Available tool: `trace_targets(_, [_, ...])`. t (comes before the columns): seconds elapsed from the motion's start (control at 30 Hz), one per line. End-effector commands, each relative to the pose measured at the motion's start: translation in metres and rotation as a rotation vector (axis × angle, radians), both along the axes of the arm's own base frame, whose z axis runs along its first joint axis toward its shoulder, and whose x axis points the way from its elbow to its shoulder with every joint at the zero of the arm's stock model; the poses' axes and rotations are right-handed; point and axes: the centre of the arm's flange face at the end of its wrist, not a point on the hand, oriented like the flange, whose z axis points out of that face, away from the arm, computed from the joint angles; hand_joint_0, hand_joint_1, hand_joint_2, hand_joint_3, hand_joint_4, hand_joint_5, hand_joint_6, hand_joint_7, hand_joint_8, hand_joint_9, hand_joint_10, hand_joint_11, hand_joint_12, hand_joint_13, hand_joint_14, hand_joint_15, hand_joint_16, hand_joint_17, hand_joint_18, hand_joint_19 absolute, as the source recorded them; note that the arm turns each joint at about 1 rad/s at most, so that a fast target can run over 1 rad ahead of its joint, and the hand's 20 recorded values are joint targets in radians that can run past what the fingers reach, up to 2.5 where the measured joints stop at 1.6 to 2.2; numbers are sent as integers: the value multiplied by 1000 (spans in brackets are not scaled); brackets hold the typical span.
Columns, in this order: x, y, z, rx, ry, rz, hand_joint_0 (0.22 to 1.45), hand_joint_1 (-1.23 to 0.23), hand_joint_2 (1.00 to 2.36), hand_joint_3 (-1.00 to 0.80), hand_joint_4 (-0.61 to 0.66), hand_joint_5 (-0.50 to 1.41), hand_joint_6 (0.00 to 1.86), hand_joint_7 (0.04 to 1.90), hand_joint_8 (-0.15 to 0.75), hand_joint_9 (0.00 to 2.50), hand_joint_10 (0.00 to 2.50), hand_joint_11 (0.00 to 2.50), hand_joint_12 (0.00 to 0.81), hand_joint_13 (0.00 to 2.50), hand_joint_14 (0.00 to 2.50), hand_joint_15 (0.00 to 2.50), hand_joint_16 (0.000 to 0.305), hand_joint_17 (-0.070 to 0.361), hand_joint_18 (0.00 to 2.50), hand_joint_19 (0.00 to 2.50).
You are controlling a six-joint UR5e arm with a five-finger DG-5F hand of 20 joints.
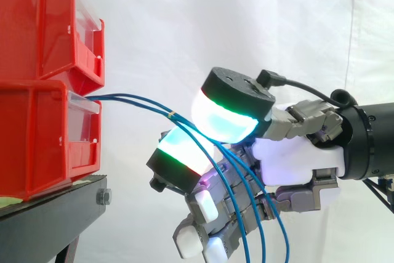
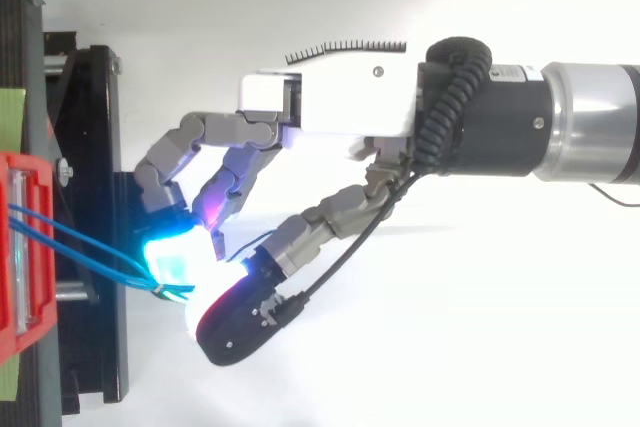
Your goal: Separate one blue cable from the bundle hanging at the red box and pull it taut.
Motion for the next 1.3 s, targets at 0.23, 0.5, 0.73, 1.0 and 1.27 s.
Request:
trace_targets(0.23, [0,1,0,0,1,1,751,-973,1003,-466,-184,-131,896,1441,262,986,23,805,284,836,16,424,31,70,816,412])
trace_targets(0.5, [0,1,0,0,0,1,647,-860,1000,-500,-77,-157,880,1147,266,965,21,794,293,829,16,434,33,73,801,428])
trace_targets(0.73, [0,0,0,0,1,-1,588,-650,1000,-500,30,-114,753,1060,267,979,19,763,298,822,16,436,34,76,791,453])
trace_targets(1.0, [0,-1,0,0,3,-1,588,-638,1010,-328,51,-89,625,1232,268,969,22,770,303,812,17,453,34,77,765,482])
trace_targets(1.27, [0,-2,0,0,1,-2,603,-645,1011,-231,128,-71,525,1309,290,983,19,746,327,826,17,436,40,89,803,454])
